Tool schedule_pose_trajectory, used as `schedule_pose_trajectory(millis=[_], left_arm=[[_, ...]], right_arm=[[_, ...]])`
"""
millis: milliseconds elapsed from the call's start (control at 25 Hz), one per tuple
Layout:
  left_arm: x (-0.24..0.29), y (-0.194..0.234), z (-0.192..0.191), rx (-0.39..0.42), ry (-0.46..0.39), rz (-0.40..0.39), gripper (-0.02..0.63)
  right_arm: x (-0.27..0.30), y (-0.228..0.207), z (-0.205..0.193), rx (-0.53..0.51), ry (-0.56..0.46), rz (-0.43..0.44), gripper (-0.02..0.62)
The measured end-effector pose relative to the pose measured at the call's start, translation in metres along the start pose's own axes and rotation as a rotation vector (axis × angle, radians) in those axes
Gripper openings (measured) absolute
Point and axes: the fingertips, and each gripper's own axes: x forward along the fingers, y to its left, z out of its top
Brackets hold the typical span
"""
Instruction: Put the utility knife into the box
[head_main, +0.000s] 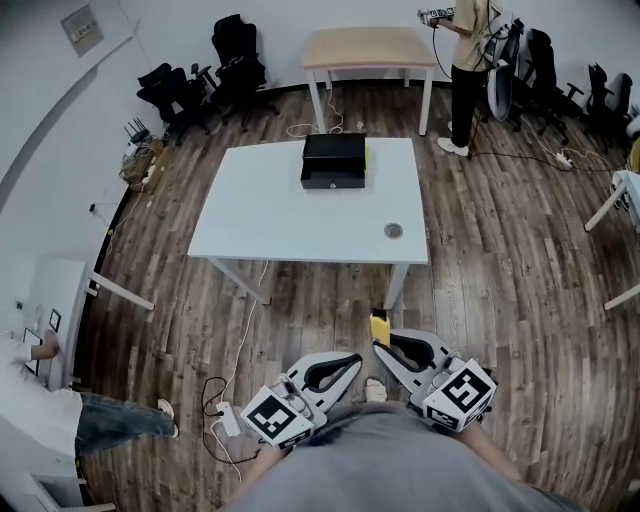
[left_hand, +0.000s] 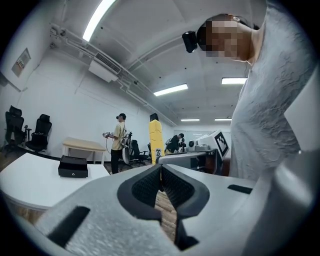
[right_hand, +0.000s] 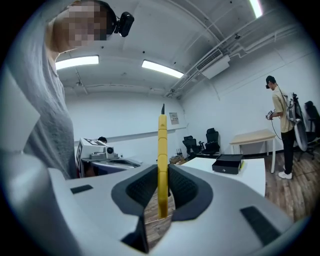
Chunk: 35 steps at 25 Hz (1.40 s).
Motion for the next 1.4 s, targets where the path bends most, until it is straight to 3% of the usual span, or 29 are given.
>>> schedule_pose_trajectory(millis=[160, 320, 440, 600, 720, 1400], left_arm=[[0.025, 0.015, -0.002, 0.011, 0.006, 0.012, 0.018], [0.042, 0.023, 0.004, -0.026, 0.018, 0.032, 0.018], [0.042, 0.038, -0.004, 0.009, 0.014, 0.054, 0.018], [0.043, 0.055, 0.001, -0.036, -0.004, 0.092, 0.018], [0.043, 0.071, -0.001, -0.016, -0.014, 0.104, 0.018], [0.066, 0.166, 0.003, -0.029, -0.025, 0.052, 0.018]], right_arm=[[0.002, -0.032, 0.002, -0.004, -0.004, 0.006, 0.078], [0.007, -0.056, 0.003, -0.007, 0.000, 0.013, 0.079], [0.015, -0.068, 0.004, -0.008, 0.005, 0.018, 0.078], [0.025, -0.077, 0.007, 0.002, 0.009, 0.035, 0.079], [0.032, -0.087, 0.006, 0.000, 0.019, 0.027, 0.078], [0.101, -0.147, 0.016, 0.010, 0.024, -0.035, 0.078]])
